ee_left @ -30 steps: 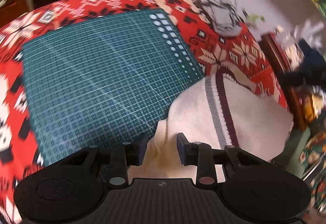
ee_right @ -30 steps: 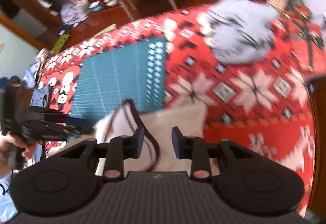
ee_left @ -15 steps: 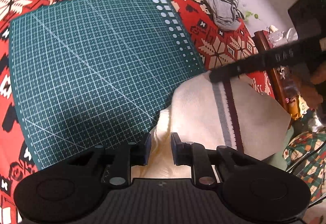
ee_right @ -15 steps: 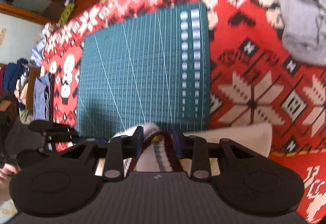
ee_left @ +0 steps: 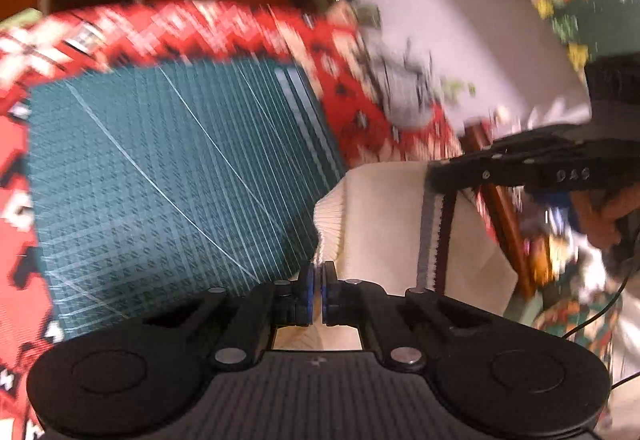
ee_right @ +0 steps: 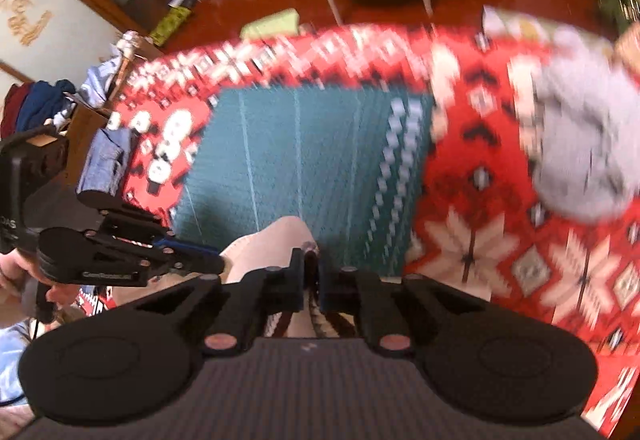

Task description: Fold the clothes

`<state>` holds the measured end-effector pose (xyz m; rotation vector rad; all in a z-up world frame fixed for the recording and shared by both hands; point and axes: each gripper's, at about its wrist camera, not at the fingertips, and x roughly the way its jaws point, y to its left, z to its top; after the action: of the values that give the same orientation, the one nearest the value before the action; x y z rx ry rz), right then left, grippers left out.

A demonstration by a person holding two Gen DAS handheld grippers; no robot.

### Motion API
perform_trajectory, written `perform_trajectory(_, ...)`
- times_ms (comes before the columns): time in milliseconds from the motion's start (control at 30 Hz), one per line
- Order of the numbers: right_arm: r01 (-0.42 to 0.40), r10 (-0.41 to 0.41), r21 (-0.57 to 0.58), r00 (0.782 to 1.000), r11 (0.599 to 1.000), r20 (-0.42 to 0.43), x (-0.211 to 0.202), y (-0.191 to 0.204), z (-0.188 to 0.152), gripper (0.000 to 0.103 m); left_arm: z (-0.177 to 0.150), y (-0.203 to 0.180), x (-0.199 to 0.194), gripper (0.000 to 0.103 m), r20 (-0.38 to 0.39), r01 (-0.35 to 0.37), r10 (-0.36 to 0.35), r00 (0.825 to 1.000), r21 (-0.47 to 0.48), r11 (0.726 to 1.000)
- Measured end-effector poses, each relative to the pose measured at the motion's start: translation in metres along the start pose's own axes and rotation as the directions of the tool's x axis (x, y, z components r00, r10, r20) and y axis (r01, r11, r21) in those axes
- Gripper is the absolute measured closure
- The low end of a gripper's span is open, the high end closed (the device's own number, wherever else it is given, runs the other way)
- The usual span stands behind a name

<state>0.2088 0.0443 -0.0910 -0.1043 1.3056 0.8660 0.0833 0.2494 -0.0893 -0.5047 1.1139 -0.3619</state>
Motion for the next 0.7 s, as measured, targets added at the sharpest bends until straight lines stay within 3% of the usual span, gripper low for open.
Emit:
perform_trajectory(133,-0.012,0.019,-0.090,0.997,0.996,0.076,-0.008,0.022,0.042,0.097,0.006,0.013,-0.044,0.099,0.154,-0.052,0.069,0.986,-0.115,0.992)
perform_trajectory(333,-0.035,0.071,-0.240,0.988,0.970,0.140,0.021,0.065,0.117,0.098,0.016,0.052,-0.076,0.100,0.317,-0.041,0.143,0.938,-0.308,0.951)
perform_trajectory(533,-0.057,0.092,-0.286,0.990,0.957,0.111,0.088,0.091,0.173,0.098,0.021,0.103,-0.079,0.100,0.383,-0.063,0.255,0.888,-0.447,0.892)
perform_trajectory(700,-0.047,0.082,-0.282,0.990,0.958,0.114,0.138,0.097,0.203,0.098,0.031,0.130,-0.069,0.100,0.386,-0.123,0.325,0.864,-0.465,0.877)
